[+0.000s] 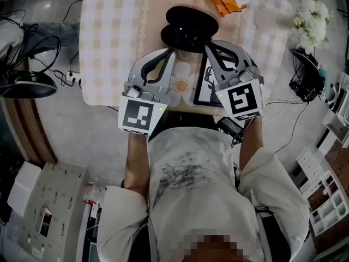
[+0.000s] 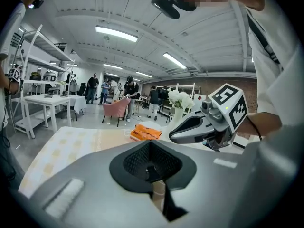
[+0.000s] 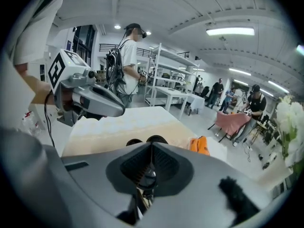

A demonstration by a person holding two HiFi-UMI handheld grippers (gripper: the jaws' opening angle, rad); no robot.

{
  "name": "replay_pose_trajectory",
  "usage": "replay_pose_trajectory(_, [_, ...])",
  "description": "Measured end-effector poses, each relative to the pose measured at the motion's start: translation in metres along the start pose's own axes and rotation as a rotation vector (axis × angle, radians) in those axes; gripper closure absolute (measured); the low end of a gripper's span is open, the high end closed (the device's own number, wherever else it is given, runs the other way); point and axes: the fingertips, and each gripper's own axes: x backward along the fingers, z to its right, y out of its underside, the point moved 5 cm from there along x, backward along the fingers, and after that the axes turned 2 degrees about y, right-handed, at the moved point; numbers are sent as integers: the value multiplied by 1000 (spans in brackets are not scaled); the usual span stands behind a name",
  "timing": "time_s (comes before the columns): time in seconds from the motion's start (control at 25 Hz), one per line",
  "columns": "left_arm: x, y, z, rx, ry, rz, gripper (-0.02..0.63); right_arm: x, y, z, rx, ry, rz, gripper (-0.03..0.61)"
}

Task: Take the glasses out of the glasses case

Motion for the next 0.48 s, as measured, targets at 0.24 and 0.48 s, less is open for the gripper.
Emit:
replay_pose_trajectory(0.24, [-10,12,-3,19,2,-19,606,-18,12,-3,-4,-43,-23,560])
replay_pose_trajectory(0.48, [-18,19,-8,23,-3,-34,606,-29,21,-2,26,-75,-61,560])
